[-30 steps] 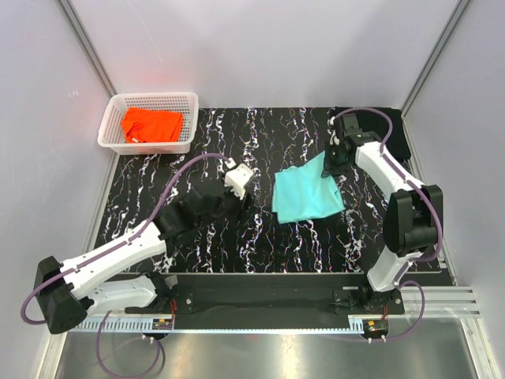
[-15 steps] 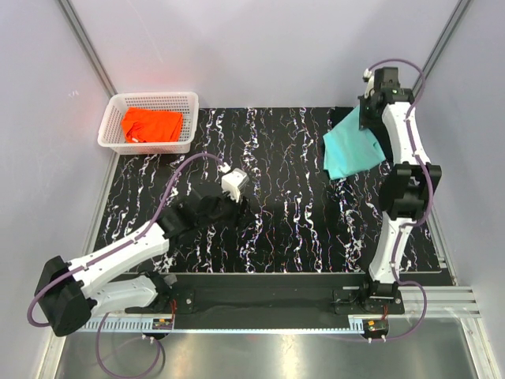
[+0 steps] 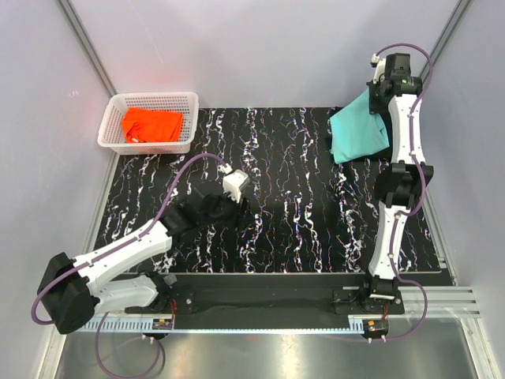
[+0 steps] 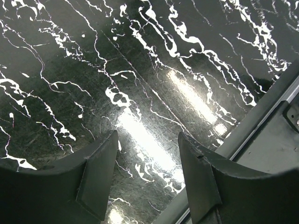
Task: Fold and stack the t-shirts
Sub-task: Neatly place the folded tshirt to the corner
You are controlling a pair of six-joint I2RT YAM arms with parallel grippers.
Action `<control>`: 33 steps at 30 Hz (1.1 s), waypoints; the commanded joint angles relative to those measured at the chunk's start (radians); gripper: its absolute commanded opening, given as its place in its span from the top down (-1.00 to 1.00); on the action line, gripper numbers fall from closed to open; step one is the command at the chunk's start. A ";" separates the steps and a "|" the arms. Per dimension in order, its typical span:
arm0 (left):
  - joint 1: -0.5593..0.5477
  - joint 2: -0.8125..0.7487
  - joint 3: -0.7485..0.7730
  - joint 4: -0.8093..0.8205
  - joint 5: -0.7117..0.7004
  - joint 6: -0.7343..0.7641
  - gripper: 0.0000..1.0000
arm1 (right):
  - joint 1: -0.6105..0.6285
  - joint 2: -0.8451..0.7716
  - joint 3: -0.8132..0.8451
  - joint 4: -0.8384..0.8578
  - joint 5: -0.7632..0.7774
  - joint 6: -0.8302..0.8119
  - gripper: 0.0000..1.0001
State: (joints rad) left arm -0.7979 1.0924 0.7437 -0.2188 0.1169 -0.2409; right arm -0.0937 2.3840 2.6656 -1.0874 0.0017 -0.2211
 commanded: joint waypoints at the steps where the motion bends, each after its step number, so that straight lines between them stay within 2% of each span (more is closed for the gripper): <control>1: 0.005 0.011 0.023 0.025 0.021 0.008 -0.18 | -0.015 -0.008 0.045 0.027 0.009 -0.044 1.00; 9: 0.008 0.023 0.000 0.039 0.035 -0.031 -0.18 | -0.052 0.064 0.082 0.119 0.000 -0.070 1.00; 20: 0.075 0.038 -0.009 0.024 0.064 -0.070 -0.18 | -0.084 0.165 0.111 0.282 -0.028 -0.054 1.00; 33: 0.114 0.115 0.023 0.006 0.086 -0.086 -0.17 | -0.138 0.265 0.116 0.466 0.017 0.074 1.00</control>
State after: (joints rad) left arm -0.6899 1.1885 0.7315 -0.2409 0.1711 -0.3157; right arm -0.2115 2.6347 2.7300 -0.7258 -0.0036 -0.1963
